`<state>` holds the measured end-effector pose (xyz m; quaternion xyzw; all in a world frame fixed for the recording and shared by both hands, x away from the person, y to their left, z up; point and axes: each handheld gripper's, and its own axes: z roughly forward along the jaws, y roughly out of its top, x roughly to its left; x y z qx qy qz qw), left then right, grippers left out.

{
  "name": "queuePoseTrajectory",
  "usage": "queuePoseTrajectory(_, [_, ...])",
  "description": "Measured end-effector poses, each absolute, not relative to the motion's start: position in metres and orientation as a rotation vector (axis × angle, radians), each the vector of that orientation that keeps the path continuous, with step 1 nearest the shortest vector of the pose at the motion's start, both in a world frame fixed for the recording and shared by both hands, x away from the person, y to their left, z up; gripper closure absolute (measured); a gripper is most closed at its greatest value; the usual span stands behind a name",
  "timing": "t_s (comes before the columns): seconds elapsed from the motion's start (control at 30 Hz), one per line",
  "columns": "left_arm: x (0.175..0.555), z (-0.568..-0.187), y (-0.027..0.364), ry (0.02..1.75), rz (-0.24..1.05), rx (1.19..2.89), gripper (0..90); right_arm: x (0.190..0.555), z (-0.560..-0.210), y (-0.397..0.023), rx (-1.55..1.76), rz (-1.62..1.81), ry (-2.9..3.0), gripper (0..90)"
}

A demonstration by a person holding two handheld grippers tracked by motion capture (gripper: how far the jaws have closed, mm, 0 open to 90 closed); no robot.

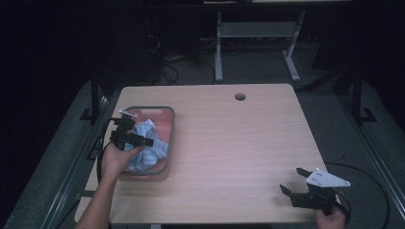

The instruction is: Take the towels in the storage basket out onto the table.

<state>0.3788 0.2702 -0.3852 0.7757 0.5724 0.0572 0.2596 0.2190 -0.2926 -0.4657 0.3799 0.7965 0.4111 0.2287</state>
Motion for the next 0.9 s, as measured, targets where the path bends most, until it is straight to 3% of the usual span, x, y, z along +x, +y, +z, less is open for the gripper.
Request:
queuePoseTrajectory(0.07, [0.381, -0.389, 0.268, 1.56, 0.157, 2.116, 35.8, 0.219, -0.466, -0.293, 1.034, 1.134, 2.188, 13.7])
queuePoseTrajectory(0.13, [0.381, -0.39, 0.267, 1.559, 0.172, 2.145, 46.8, 0.219, -0.466, -0.292, 1.036, 1.134, 2.19, 13.7])
queuePoseTrajectory(0.17, [0.381, -0.391, 0.265, 1.56, 0.186, 2.158, 46.8, 0.219, -0.466, -0.292, 1.043, 1.136, 2.195, 13.7])
queuePoseTrajectory(0.27, [0.382, -0.393, 0.264, 1.561, 0.197, 2.192, 58.2, 0.219, -0.466, -0.291, 1.029, 1.142, 2.193, 13.7])
queuePoseTrajectory(0.57, [0.381, -0.396, 0.268, 1.562, 0.143, 2.176, 67.5, 0.219, -0.465, -0.29, 1.046, 1.14, 2.19, 13.7])
queuePoseTrajectory(0.9, [0.375, -0.393, 0.273, 1.545, 0.118, 2.115, 70.5, 0.219, -0.465, -0.291, 1.047, 1.136, 2.182, 13.7])
